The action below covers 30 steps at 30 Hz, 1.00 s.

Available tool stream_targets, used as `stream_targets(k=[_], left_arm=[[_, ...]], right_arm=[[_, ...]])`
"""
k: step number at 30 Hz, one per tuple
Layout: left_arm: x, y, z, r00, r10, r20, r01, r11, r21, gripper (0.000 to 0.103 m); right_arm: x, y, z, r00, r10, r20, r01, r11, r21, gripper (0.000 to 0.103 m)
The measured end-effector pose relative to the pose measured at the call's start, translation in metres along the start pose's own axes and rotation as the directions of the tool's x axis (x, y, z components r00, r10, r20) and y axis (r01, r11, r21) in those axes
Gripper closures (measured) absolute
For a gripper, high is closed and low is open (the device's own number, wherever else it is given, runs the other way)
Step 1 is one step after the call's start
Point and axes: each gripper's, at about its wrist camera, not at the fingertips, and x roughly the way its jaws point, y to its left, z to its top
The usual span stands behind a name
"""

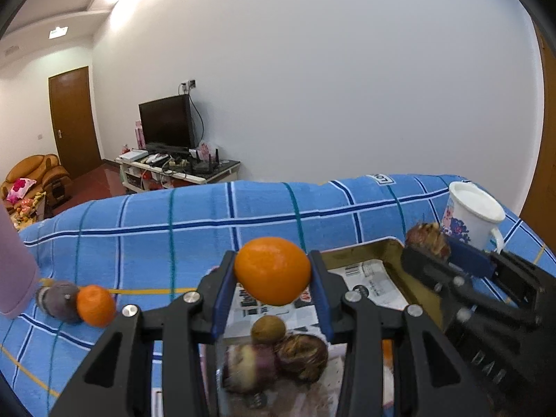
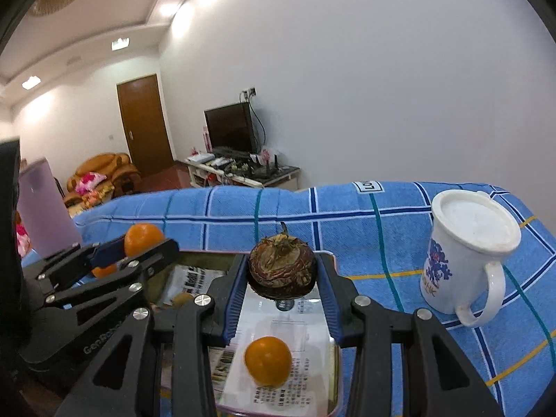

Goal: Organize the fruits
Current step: 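Carry mangosteen and orange over the tin tray and release both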

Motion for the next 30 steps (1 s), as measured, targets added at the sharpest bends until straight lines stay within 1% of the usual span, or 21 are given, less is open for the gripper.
stream_targets(k=[4,7,11,14,20,22,26,30], left_arm=[[0.011,-0.006,-0.003,1.000,0.005,-0.016,-0.005,1.000,0.016,0.060],[0.016,-0.002,-0.008,0.999,-0.004,-0.035,0.005,1.000,0.009,0.060],[0.016,0.000,-0.008,1.000,0.008,-0.029,-0.007,1.000,0.024,0.060],[0.018,-0.001,-0.011,0.998,0.031,-0.053,-0.029,0.999,0.040,0.060],[0.025,0.000,-0.019,0.991,0.078,-0.108,-0.073,0.996,0.052,0.060],[0.028,0.002,-0.020,0.989,0.075,-0.125,-0.070,0.997,0.040,0.060],[0.029,0.002,-0.022,0.988,0.081,-0.134,-0.076,0.996,0.044,0.060],[0.032,0.003,-0.022,0.985,0.077,-0.152,-0.071,0.997,0.040,0.060]], right_arm=[[0.009,-0.003,-0.004,0.999,0.005,-0.046,-0.004,1.000,0.009,0.061],[0.013,-0.001,-0.006,0.998,0.003,-0.069,-0.003,1.000,-0.007,0.061],[0.020,0.004,-0.010,0.995,-0.004,-0.100,0.001,1.000,-0.028,0.061],[0.027,0.005,-0.012,0.991,0.009,-0.133,-0.013,1.000,-0.025,0.061],[0.032,0.008,-0.013,0.988,0.022,-0.153,-0.028,0.999,-0.039,0.061],[0.033,0.009,-0.014,0.986,0.030,-0.162,-0.036,0.999,-0.038,0.060],[0.037,0.009,-0.015,0.983,0.036,-0.180,-0.043,0.998,-0.035,0.060],[0.041,0.007,-0.016,0.978,0.061,-0.202,-0.066,0.998,-0.016,0.060]])
